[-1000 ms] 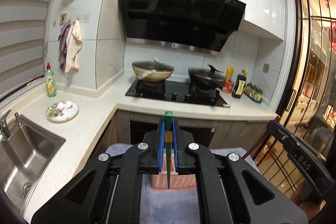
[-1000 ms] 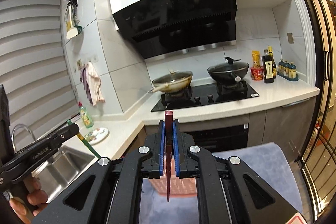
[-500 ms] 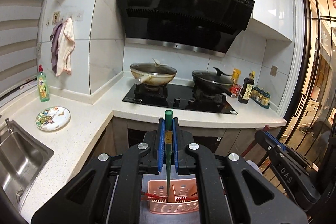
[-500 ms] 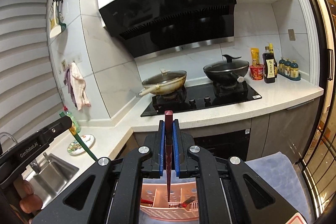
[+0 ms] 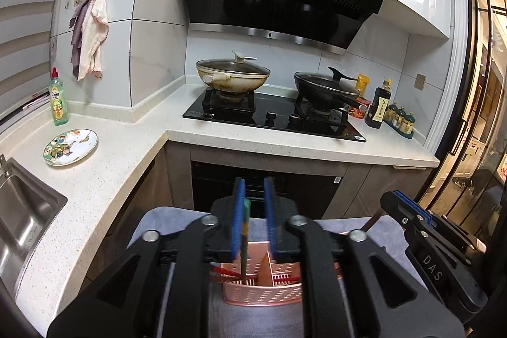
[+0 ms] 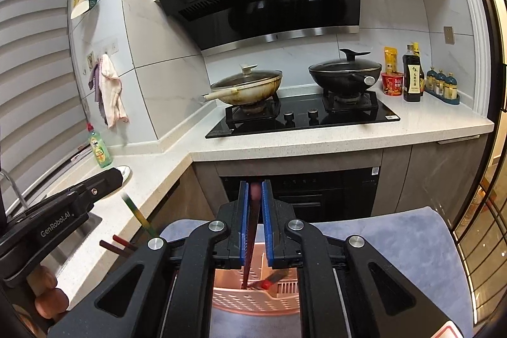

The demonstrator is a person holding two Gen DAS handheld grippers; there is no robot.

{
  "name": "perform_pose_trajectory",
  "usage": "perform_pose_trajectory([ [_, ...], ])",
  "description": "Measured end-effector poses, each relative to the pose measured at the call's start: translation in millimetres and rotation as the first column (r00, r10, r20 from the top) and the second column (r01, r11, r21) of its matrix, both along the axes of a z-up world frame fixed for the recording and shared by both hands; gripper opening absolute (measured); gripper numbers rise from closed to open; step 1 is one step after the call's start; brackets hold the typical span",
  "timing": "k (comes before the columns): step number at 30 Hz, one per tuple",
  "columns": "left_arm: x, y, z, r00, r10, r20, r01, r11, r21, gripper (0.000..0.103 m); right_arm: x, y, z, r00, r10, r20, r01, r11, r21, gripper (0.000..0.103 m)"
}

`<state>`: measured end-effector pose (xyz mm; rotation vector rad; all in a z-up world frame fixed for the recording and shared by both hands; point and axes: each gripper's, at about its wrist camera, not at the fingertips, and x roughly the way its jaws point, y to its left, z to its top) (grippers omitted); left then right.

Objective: Organize utensils
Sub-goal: 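Open both tools to drop the chopsticks into the pink basket, then move both open tools back down toward the remaining chopsticks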

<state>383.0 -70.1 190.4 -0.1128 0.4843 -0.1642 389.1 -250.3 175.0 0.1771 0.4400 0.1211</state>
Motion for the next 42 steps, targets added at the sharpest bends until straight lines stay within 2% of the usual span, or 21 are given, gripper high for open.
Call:
perform_pose_trajectory([
  [1,-1.8,0.7,0.1,1.0,0.005,0.003,-0.005,1.0,0.0,0.035,-2.1,-0.7,0.8,1.0,-0.001,0.002,0.001,1.0,0.002,0.011],
  [3,-6.0,2.2,1.1,1.0,0.015,0.017,-0.015,1.0,0.0,0.04,-7.1,-1.9,4.1,1.0,-0.001,0.01,0.001,1.0,0.007,0.011],
  [10,-30.3,7.7,8.1,0.999,0.016,0.033,-0.016,1.0,-0.002,0.05,-34.9,-1.9,18.3,0.999,0.015,0.037,-0.015,1.0,0.006,0.012],
  [20,-82.5,19.1,5.2,0.999,0.031,0.024,-0.031,0.999,0.025,0.053,-98.2,12.9,14.7,0.997,0.076,0.022,-0.076,0.997,-0.018,0.012],
  [29,-138.5,31.1,-18.3,0.999,0.03,-0.022,-0.029,0.997,0.066,0.053,-163.8,27.4,-15.1,0.992,0.118,-0.053,-0.121,0.992,-0.046,0.012],
  [35,-176.7,38.6,-51.5,0.996,0.036,-0.076,-0.027,0.993,0.118,0.053,-208.4,34.8,-50.0,0.985,0.124,-0.123,-0.133,0.989,-0.072,0.012],
  [42,-214.2,50.1,-92.4,0.987,0.034,-0.158,-0.016,0.994,0.11,0.053,-257.3,41.5,-95.3,0.966,0.133,-0.22,-0.153,0.985,-0.074,0.012],
])
